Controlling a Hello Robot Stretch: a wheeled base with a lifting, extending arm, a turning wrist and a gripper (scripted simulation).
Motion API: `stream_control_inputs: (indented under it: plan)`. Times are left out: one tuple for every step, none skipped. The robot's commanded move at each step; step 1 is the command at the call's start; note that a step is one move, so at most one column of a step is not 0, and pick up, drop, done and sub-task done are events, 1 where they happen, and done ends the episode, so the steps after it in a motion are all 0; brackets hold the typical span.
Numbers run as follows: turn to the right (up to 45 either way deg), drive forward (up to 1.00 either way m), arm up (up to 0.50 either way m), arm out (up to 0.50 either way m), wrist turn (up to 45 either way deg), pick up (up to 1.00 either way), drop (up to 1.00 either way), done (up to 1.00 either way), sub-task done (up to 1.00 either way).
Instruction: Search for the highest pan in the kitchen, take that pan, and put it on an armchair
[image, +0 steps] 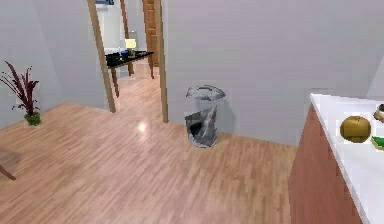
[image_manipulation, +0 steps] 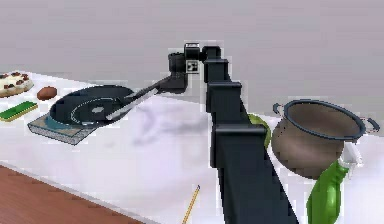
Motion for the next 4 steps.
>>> stream_control_inputs:
  plan:
    - [0.0, 0.00, 0.00, 0.00, -45.0, 0.00, 0.00, 0.00, 0.00]
    - [0.0, 0.00, 0.00, 0.00, -3.0, 0.00, 0.00, 0.00, 0.00]
    - [0.0, 0.00, 0.00, -0.38, 0.0, 0.00, 0.00, 0.00, 0.00]
    - [-45.0, 0.00, 0.00, 0.00, 0.0, 0.00, 0.00, 0.00, 0.00]
